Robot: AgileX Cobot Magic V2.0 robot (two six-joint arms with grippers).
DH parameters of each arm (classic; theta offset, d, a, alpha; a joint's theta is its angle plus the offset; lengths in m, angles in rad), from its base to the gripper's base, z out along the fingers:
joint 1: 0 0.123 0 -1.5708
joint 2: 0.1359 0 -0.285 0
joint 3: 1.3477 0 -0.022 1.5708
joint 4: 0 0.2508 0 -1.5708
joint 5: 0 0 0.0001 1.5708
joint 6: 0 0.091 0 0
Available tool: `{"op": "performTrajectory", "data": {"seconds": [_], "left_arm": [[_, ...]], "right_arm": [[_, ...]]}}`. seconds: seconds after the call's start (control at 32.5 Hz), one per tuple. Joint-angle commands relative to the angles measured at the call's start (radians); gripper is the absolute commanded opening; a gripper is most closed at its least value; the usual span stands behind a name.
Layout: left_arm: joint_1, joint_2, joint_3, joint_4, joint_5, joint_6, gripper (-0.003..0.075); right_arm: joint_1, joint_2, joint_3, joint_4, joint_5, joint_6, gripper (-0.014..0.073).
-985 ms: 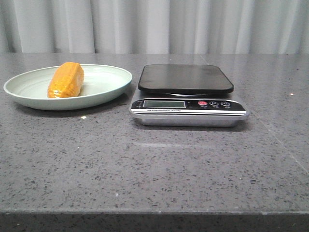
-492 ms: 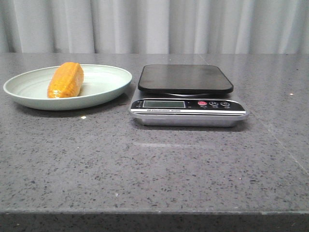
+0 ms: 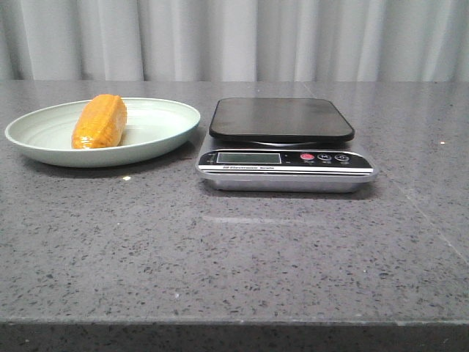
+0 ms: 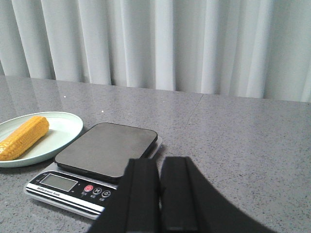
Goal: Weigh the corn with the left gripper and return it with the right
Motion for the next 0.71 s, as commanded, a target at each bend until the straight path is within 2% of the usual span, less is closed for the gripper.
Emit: {"op": "performTrajectory", "data": {"seconds": [0.0,0.49,0.68], "left_arm": [[0.003,-0.021,0.008,-0.008,-0.085,0.000,0.0146],[0.003,-0.021,0.008,-0.008,-0.085,0.000,0.0146],[0.003,-0.021,0.008,-0.008,-0.085,0.000,0.0146]], "right_arm": [[-0.004,0.013,-0.026,-0.009,-0.086,-0.007,0.0160],[-0.014,0.008,-0.009,-0.010,-0.101,-0.007,0.0160],[-0.179,0.007,0.073,-0.011,-0.153,-0.007,0.0160]]}}
